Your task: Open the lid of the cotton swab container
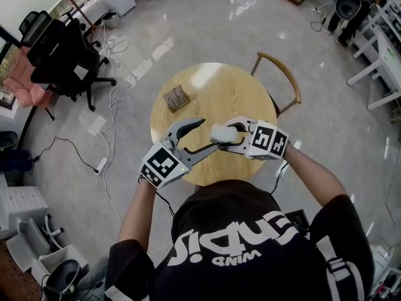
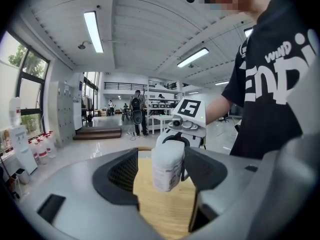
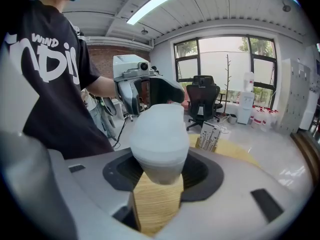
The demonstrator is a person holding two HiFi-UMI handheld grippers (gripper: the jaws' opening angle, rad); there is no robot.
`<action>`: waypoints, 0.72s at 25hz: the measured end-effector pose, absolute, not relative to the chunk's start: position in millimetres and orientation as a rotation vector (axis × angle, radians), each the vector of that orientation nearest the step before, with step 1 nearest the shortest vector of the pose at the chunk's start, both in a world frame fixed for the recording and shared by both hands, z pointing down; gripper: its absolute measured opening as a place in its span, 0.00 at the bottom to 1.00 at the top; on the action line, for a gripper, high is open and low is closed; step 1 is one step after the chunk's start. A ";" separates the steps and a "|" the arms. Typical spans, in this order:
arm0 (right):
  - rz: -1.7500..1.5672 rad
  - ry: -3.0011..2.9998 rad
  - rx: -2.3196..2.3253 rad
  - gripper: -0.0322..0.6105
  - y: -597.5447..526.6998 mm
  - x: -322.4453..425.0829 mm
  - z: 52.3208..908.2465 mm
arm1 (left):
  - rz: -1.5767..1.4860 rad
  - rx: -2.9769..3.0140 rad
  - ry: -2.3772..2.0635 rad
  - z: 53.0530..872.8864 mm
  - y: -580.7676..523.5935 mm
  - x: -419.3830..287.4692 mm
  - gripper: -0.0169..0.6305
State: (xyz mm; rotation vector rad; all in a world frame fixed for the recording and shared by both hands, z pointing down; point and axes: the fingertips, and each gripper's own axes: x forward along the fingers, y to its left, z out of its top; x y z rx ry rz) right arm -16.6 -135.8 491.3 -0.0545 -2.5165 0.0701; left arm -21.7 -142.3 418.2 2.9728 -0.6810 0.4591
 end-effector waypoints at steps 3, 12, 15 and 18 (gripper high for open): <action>0.071 -2.518 -0.074 0.36 -132.8 -18.0 489.8 | 0.467 2.991 -0.644 419.0 -141.6 -13.9 0.46; 0.062 -2.512 -0.127 0.35 -129.7 -26.6 489.3 | 0.494 3.010 -0.552 426.7 -143.1 0.5 0.46; 0.066 -2.513 -0.142 0.36 -128.3 -29.3 486.9 | 0.504 3.015 -0.543 427.4 -142.9 4.1 0.46; 0.067 -2.514 -0.157 0.36 -126.2 -31.1 484.1 | 0.497 3.013 -0.547 425.8 -143.2 5.8 0.46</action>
